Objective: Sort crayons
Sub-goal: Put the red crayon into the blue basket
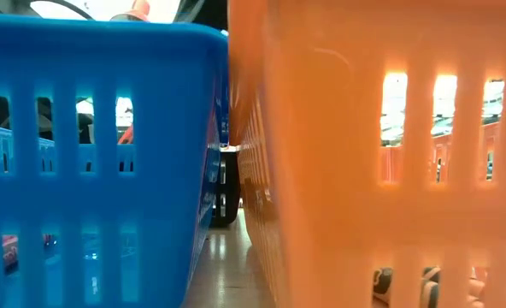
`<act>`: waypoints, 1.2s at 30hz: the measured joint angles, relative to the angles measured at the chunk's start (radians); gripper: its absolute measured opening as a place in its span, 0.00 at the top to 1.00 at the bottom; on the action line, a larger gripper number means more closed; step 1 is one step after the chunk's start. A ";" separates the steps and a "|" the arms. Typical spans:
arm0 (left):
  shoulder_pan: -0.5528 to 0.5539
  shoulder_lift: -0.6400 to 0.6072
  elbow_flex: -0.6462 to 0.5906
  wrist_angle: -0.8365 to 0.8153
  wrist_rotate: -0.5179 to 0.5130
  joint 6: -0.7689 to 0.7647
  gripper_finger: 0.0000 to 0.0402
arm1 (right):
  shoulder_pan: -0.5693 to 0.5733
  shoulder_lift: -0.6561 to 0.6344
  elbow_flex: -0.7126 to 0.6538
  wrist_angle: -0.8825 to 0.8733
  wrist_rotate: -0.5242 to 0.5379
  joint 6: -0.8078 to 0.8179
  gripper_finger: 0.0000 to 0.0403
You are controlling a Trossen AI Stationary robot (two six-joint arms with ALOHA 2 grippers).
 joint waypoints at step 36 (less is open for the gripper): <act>0.162 0.001 0.000 -0.076 0.155 -0.019 0.54 | -0.093 -0.184 0.000 -0.365 0.191 -0.344 0.77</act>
